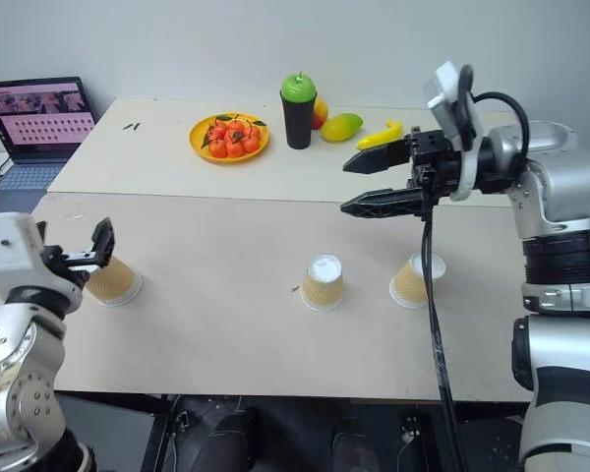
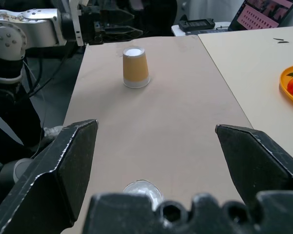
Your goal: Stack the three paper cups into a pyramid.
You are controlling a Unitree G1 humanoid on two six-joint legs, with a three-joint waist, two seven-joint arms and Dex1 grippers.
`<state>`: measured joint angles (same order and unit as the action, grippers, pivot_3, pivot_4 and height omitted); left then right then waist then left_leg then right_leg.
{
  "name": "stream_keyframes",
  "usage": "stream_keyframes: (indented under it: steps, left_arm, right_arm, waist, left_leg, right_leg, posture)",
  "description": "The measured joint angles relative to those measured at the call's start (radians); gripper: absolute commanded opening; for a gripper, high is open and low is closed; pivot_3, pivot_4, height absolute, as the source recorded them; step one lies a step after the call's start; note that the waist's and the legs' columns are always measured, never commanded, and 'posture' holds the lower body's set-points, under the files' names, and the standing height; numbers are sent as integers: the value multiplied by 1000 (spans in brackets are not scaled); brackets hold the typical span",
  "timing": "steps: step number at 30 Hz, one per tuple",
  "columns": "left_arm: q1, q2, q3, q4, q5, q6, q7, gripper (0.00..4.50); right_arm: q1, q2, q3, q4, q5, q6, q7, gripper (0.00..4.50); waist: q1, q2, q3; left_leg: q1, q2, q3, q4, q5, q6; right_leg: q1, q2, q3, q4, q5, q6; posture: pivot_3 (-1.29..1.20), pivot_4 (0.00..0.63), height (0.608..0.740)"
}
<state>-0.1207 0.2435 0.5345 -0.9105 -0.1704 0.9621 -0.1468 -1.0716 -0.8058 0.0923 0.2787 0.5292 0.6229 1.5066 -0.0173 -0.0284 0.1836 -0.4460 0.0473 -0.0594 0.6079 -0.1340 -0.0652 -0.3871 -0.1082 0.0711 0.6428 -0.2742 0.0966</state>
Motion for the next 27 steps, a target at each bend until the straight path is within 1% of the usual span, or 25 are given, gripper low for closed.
stream_keyframes:
  steps: [3, 6, 11, 16, 20, 27]
  left_arm:
    - [100, -50, 1, 15, 1, -93, 1, 4427]
    - [155, -87, -4, 60, 1, -186, 8, 4427]
    - [212, -98, -6, 145, 3, -310, 13, 4427]
    - [201, -96, -6, 245, -3, -401, 21, 4427]
    - [127, -70, -13, 348, -15, -439, 23, 4427]
    - [51, -38, -42, 488, -24, -507, 25, 4427]
  right_arm:
    - [-11, 14, 8, 14, -15, -5, 0, 4500]
    - [-14, 22, 9, 21, -22, -5, 0, 4500]
    - [-25, 28, 12, 26, -38, -5, 1, 4500]
    - [-43, 27, 12, 28, -46, -5, 4, 4500]
    - [-51, 27, 12, 28, -47, -4, 4, 4500]
    - [-57, 8, 12, 19, -47, 18, 4, 4500]
  waist:
    - [-1, 0, 0]
    - [0, 0, 0]
    - [1, 0, 0]
    - [0, 0, 0]
    - [1, 0, 0]
    - [1, 0, 0]
  left_leg:
    - [0, 0, 0, 0, 0, 0]
    - [0, 0, 0, 0, 0, 0]
    - [0, 0, 0, 0, 0, 0]
    - [0, 0, 0, 0, 0, 0]
    - [0, 0, 0, 0, 0, 0]
    - [0, 0, 0, -1, 0, 0]
  right_leg:
    - [-1, 0, 0, 0, 0, 0]
    - [0, 0, 0, 1, 0, 0]
    - [0, 0, 0, 0, 0, 0]
    - [-1, 0, 0, 1, 0, 0]
    - [0, 0, 0, 0, 0, 0]
    - [-1, 0, 0, 1, 0, 0]
  posture:
    - [0, 150, 735]
    - [0, 150, 735]
    - [0, 150, 735]
    - [0, 150, 735]
    - [0, 150, 735]
    - [0, 150, 735]
